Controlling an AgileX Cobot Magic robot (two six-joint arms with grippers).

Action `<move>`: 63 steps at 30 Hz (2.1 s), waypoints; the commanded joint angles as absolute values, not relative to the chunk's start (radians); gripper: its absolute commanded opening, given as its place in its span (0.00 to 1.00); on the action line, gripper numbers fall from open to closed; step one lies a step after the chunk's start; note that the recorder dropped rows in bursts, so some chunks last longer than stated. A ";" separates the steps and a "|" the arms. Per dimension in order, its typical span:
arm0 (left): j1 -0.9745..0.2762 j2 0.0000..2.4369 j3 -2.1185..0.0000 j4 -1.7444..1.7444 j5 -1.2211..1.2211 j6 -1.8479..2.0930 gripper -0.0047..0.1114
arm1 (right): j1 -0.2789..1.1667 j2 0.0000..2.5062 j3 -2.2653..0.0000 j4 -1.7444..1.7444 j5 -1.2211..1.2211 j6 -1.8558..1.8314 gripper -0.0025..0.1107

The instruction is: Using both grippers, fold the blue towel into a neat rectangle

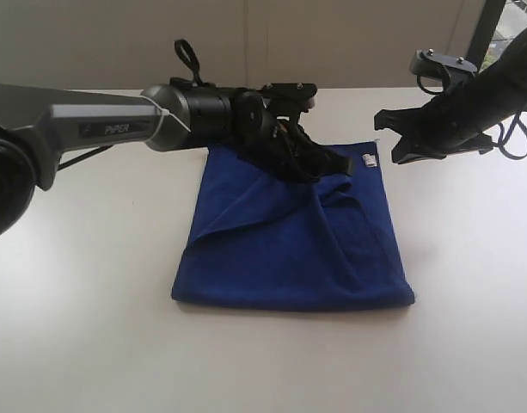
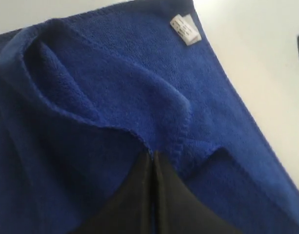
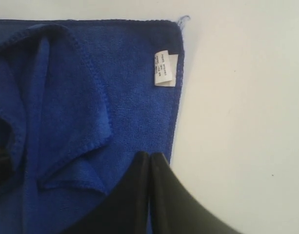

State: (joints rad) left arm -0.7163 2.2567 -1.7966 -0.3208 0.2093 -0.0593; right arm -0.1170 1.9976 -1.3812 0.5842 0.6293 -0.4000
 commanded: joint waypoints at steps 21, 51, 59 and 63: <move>-0.580 2.174 -1.774 0.139 0.653 -0.188 0.04 | 0.015 2.020 -1.386 0.601 0.523 -0.441 0.06; -0.580 2.234 -1.774 0.210 0.695 -0.201 0.04 | -0.091 2.168 -1.505 1.110 0.669 -0.655 0.35; -0.580 2.234 -1.774 0.210 0.696 -0.206 0.04 | -0.086 2.230 -1.527 1.130 0.681 -0.616 0.35; -0.580 2.234 -1.774 0.199 0.681 -0.206 0.04 | -0.082 2.255 -1.527 1.172 0.716 -0.599 0.35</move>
State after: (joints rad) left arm -0.5783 2.2353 -1.7811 0.2116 0.6791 -0.1973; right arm -0.0852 2.2408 -1.5222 1.1400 0.6913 -0.6082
